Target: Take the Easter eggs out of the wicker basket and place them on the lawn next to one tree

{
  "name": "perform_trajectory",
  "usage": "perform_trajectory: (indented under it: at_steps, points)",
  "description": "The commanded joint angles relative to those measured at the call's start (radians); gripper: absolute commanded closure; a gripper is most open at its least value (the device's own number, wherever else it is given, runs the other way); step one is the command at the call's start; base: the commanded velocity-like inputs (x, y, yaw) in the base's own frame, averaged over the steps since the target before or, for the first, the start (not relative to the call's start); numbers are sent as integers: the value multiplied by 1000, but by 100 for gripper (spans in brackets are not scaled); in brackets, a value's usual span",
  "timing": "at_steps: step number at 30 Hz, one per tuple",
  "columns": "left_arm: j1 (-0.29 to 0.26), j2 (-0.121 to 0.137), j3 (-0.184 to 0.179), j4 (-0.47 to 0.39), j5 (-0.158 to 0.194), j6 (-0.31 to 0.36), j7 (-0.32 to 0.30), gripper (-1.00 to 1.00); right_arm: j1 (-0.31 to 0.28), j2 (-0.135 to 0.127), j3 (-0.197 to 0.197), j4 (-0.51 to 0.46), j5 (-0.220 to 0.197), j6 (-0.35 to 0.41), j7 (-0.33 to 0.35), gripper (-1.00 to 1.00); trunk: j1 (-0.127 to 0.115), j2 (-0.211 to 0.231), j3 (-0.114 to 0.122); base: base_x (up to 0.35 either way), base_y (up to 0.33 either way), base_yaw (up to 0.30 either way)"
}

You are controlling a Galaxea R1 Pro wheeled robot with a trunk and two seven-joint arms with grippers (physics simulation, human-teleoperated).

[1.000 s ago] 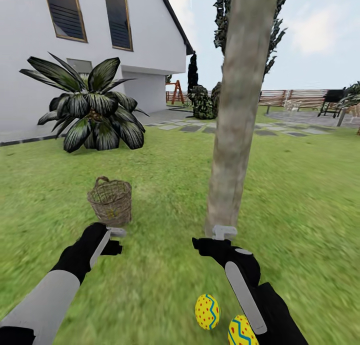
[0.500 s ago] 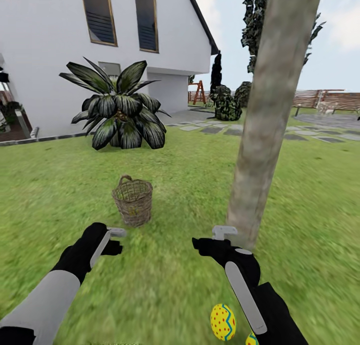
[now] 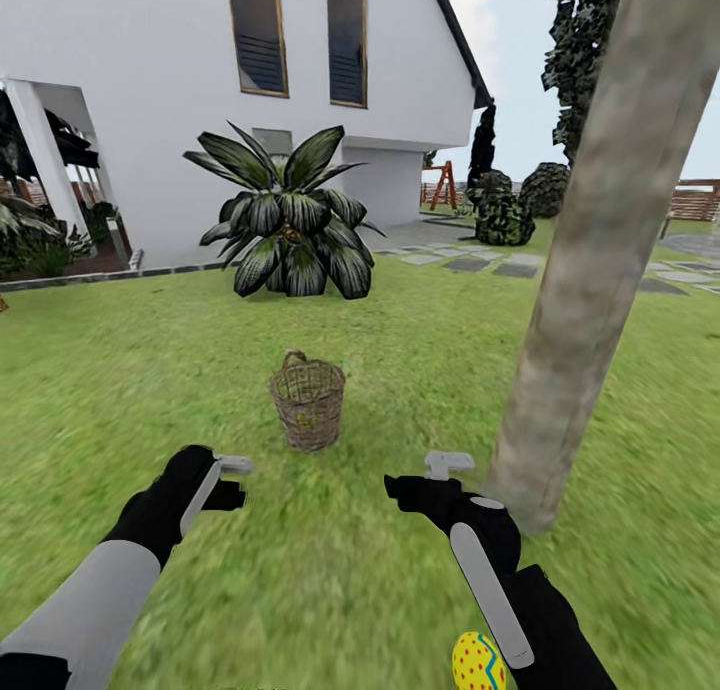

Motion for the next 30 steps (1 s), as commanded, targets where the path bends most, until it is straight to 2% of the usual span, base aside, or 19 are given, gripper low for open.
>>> perform_trajectory:
  at_steps: [1,30]
  points:
    - [-1,1,-5,-1,10,3,10,-100,-1,0,1,-1,-10,2,-10,-100,-4,7,2,0,0,285]
    - [-1,1,-5,-1,11,3,10,-100,-1,0,2,-1,-10,1,-10,-100,-115,210,93,0,0,285]
